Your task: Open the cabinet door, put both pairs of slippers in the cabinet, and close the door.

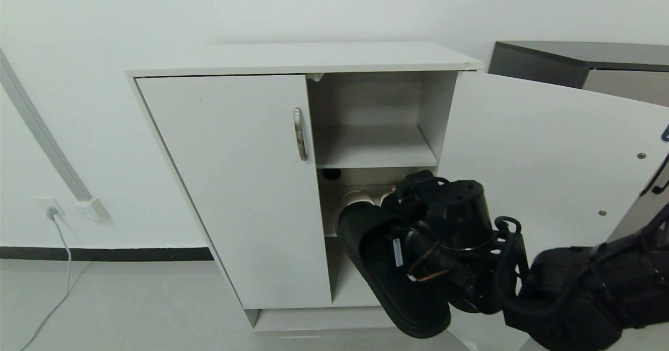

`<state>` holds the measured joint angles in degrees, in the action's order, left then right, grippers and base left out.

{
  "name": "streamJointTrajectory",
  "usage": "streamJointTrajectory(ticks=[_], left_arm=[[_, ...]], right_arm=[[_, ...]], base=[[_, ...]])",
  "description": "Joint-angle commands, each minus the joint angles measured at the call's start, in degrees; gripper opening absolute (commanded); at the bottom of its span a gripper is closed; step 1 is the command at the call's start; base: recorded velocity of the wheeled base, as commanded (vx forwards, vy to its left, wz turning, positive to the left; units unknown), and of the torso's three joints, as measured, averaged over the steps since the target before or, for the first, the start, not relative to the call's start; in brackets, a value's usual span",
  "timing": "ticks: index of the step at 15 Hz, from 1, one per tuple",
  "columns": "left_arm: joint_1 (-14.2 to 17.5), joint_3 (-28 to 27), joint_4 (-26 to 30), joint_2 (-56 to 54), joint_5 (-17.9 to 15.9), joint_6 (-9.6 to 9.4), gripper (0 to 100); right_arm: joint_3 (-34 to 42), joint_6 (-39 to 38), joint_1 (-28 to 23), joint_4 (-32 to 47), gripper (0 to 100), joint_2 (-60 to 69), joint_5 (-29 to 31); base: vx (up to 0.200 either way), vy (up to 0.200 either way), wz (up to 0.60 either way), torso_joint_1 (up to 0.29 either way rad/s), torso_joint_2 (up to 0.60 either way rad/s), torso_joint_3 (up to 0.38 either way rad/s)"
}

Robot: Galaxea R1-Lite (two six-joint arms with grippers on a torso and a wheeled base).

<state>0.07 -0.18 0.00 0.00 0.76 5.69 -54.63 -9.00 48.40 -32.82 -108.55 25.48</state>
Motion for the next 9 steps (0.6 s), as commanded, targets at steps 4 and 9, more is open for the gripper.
streamJointTrajectory(ticks=[4,9], left_arm=[[0.0,0.0,0.0,0.0,-0.1,0.02,0],[0.0,0.0,0.0,0.0,0.0,0.02,0]], right_arm=[[-23.9,-7.8,2.8,23.1,0,-2.5,13.5],[-30.0,-7.7,2.5,23.1,0,-7.5,15.7]], base=[[0.0,0.0,0.0,0.0,0.0,0.0],[0.0,0.0,0.0,0.0,0.0,0.0]])
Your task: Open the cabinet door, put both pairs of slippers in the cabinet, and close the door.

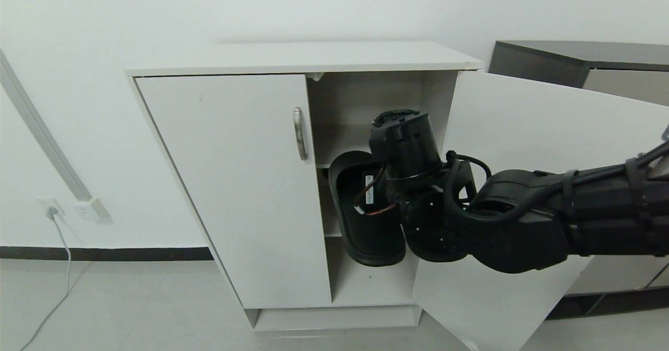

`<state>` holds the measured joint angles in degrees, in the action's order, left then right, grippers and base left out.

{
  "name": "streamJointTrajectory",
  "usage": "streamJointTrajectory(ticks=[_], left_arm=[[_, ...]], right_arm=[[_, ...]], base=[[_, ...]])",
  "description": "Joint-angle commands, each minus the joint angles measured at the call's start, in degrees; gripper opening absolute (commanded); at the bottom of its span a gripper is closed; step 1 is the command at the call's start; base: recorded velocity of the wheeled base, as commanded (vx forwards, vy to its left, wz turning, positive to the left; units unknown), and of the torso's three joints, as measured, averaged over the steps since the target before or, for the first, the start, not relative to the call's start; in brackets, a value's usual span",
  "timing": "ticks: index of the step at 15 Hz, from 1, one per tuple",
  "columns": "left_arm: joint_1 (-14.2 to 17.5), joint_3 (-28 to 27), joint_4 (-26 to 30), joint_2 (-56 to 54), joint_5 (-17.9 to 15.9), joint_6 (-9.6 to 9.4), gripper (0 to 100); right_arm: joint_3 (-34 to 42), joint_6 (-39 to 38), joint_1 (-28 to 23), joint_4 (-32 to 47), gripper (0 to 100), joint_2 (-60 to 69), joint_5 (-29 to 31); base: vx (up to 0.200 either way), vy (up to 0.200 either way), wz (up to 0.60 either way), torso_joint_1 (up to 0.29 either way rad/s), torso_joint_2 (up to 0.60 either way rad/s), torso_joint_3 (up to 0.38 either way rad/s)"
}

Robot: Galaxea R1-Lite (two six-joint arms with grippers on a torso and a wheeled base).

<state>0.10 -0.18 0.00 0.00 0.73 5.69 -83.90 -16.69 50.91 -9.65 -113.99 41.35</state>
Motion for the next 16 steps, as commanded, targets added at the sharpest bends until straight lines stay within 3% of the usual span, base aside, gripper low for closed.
streamJointTrajectory(ticks=[1,9,16], left_arm=[[0.0,0.0,0.0,0.0,0.1,0.02,0],[0.0,0.0,0.0,0.1,0.1,-0.07,0],[0.0,0.0,0.0,0.0,0.1,-0.16,0]], right_arm=[[-0.9,0.1,0.0,-0.1,0,-2.3,0.8],[-0.7,-0.1,-0.1,-0.1,0,-3.5,1.3],[-0.2,-0.2,-0.7,-0.4,0,-3.5,1.3]], base=[[0.0,0.0,0.0,0.0,0.0,0.0],[0.0,0.0,0.0,0.0,0.0,0.0],[0.2,0.0,0.0,-0.002,0.0,0.004]])
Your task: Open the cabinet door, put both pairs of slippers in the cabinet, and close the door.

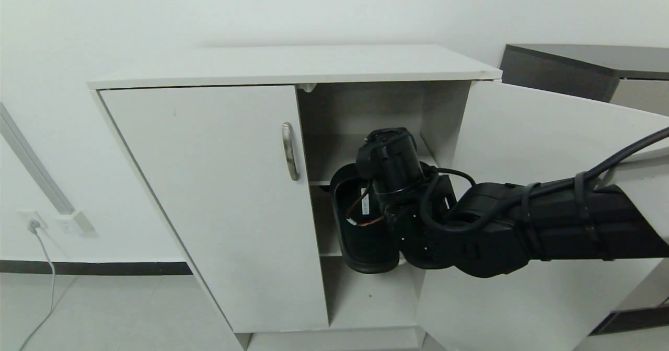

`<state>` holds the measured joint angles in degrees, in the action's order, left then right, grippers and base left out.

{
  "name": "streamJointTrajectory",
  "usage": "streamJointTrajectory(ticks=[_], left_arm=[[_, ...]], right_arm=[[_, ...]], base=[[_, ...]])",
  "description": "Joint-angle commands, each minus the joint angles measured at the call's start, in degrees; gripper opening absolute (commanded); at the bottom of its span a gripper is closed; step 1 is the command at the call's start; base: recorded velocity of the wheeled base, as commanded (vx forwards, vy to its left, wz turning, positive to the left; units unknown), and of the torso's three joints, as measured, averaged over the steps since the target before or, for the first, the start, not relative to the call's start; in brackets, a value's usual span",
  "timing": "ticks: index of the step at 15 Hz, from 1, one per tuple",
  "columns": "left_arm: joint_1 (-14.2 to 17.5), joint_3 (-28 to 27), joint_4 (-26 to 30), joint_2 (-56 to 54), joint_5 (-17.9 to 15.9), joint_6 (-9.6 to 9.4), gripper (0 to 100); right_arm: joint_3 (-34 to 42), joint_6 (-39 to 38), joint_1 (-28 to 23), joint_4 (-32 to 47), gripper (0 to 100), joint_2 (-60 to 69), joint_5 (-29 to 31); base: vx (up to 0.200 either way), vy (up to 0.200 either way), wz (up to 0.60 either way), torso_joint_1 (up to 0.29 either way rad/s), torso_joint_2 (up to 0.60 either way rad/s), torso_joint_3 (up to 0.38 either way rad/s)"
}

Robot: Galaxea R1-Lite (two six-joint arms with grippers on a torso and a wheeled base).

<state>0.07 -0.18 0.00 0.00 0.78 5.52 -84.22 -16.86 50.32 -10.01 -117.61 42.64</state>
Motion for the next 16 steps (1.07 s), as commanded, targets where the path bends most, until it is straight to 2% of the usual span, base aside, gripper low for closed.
streamJointTrajectory(ticks=[1,6,16], left_arm=[[0.0,0.0,0.0,0.0,0.0,0.01,0],[0.0,0.0,0.0,0.0,0.0,0.1,0],[0.0,0.0,0.0,0.0,0.1,0.19,0]], right_arm=[[0.1,0.0,-0.3,0.0,0,0.0,0.0],[0.1,-0.2,-1.2,-0.3,0,-0.2,0.0],[-14.7,2.7,-4.6,1.0,0,-10.1,-0.6]], base=[[0.2,0.0,0.0,0.002,0.01,0.002],[0.2,0.0,0.0,0.004,0.0,0.002],[0.0,0.0,0.0,0.0,0.0,0.0]])
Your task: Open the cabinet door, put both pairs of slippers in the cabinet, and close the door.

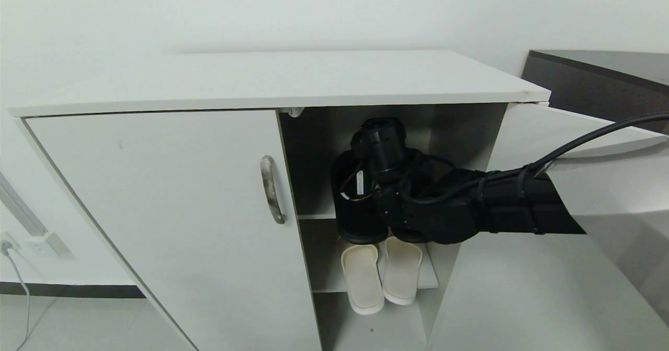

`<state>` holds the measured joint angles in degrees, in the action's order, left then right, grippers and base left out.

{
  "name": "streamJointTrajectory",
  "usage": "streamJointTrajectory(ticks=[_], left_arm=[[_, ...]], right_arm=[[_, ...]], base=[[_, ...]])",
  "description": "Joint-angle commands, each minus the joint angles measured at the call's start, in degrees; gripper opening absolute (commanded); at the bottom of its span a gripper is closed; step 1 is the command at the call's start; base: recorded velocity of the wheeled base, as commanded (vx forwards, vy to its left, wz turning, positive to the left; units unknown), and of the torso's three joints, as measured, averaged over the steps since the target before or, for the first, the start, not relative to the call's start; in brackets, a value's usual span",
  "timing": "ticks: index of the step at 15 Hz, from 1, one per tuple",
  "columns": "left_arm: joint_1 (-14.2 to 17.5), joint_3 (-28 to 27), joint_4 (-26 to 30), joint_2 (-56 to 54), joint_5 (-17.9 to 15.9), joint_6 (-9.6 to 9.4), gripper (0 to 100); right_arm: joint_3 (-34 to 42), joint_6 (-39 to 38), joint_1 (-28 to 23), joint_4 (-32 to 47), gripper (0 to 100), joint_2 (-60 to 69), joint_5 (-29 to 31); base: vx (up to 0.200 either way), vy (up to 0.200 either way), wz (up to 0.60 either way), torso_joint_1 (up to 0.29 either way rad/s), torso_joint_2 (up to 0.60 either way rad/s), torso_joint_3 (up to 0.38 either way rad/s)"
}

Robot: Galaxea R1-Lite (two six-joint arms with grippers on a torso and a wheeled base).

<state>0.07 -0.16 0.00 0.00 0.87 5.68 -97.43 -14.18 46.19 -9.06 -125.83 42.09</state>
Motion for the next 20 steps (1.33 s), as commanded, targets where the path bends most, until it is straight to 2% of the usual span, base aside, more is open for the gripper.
streamJointTrajectory(ticks=[1,8,20], left_arm=[[0.0,0.0,0.0,0.0,0.0,0.03,0],[0.0,0.0,0.0,0.0,0.1,0.03,0],[0.0,0.0,0.0,0.0,0.1,0.03,0]], right_arm=[[-2.6,0.2,-0.8,0.1,0,-2.0,-0.2],[-10.4,0.6,-2.3,5.9,0,-4.6,-0.9],[-10.9,0.6,-3.0,6.1,0,-6.4,-0.9]], base=[[0.0,0.0,0.0,0.0,0.0,0.0],[0.0,0.0,0.0,0.0,0.0,0.0],[0.0,0.0,0.0,0.0,0.0,0.0]])
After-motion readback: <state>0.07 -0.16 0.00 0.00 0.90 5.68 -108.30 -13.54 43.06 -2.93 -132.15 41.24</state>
